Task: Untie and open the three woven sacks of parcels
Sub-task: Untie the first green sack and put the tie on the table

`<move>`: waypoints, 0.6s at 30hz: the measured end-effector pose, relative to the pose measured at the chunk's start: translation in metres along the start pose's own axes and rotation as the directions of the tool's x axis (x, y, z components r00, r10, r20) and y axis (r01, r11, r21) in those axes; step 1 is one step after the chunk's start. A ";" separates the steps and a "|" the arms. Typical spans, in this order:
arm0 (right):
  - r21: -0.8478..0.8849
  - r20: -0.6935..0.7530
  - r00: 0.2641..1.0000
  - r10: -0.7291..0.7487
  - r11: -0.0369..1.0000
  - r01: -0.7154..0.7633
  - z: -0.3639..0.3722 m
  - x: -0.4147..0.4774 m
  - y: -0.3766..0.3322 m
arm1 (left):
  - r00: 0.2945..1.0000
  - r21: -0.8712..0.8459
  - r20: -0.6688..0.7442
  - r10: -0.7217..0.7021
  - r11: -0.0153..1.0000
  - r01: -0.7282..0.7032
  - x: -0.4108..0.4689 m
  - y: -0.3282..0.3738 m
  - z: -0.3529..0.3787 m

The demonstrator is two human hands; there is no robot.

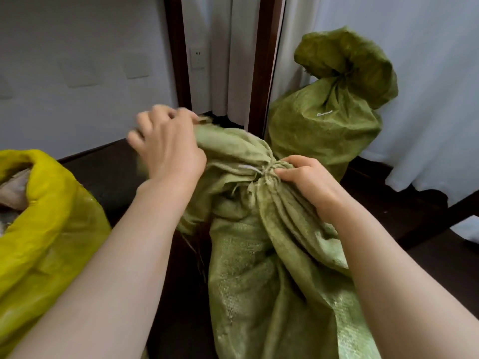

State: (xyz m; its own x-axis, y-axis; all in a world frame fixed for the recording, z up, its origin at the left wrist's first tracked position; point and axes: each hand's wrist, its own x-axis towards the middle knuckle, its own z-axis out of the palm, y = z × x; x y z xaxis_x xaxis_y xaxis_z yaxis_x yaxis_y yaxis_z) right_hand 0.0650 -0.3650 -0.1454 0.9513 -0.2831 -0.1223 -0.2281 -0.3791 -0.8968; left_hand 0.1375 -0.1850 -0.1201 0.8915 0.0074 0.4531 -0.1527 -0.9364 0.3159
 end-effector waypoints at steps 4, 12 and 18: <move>0.206 0.055 0.981 0.188 0.959 -0.195 -0.006 0.000 0.002 | 0.979 -0.364 -0.190 0.081 0.920 -0.146 -0.008 0.008 -0.001; 0.431 0.235 0.916 0.324 0.810 -0.397 -0.010 -0.009 -0.001 | 0.635 -0.460 0.566 0.525 0.841 -0.286 -0.032 0.021 0.035; -0.254 -0.111 0.961 -0.252 0.942 0.218 -0.011 -0.020 -0.038 | 0.765 -0.404 0.528 0.369 0.901 -0.156 -0.029 0.020 0.036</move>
State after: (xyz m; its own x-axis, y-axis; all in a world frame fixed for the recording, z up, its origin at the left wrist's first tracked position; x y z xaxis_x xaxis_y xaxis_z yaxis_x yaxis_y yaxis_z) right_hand 0.0522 -0.3551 -0.1041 0.9489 -0.2743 0.1557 -0.0603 -0.6423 -0.7640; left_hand 0.1239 -0.2160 -0.1566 0.8506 -0.5253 0.0231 -0.4493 -0.7033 0.5509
